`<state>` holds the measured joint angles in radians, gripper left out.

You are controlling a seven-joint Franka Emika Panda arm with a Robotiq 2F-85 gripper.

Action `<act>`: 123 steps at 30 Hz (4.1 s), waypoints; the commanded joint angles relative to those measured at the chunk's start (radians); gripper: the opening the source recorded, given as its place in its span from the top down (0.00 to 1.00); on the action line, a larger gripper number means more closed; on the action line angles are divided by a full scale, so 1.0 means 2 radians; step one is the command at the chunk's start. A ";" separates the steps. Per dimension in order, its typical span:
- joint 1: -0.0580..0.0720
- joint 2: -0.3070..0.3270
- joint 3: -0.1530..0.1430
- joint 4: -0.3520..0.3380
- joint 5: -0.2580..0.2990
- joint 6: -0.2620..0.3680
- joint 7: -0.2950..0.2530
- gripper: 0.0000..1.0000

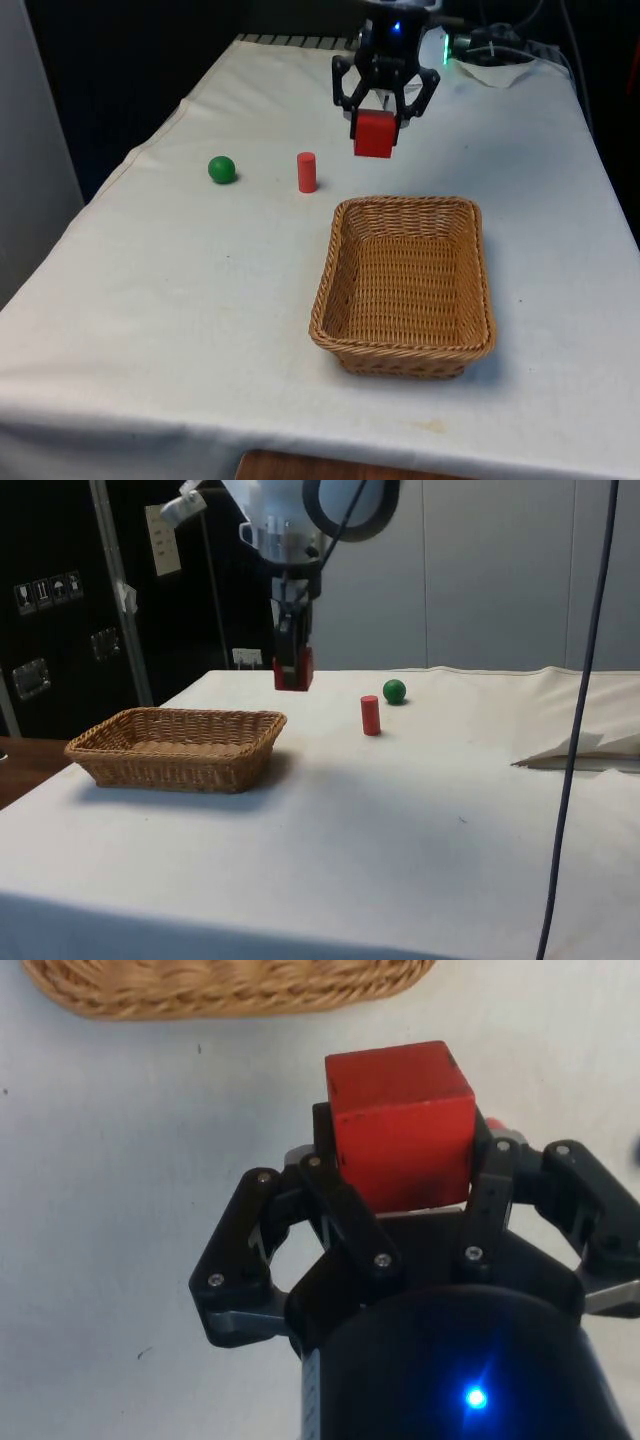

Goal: Pick up the object to the left of the cylinder and place it into the basket.

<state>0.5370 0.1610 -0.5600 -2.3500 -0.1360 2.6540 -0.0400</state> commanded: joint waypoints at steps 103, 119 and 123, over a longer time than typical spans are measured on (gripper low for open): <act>0.004 0.247 0.013 0.276 0.192 -0.034 -0.041 0.00; 0.011 0.187 0.004 0.251 0.170 -0.064 -0.040 0.00; 0.013 0.174 0.004 0.236 0.165 -0.062 -0.039 0.00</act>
<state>0.5510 0.5160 -0.5420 -1.8610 0.2040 2.5180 -0.1250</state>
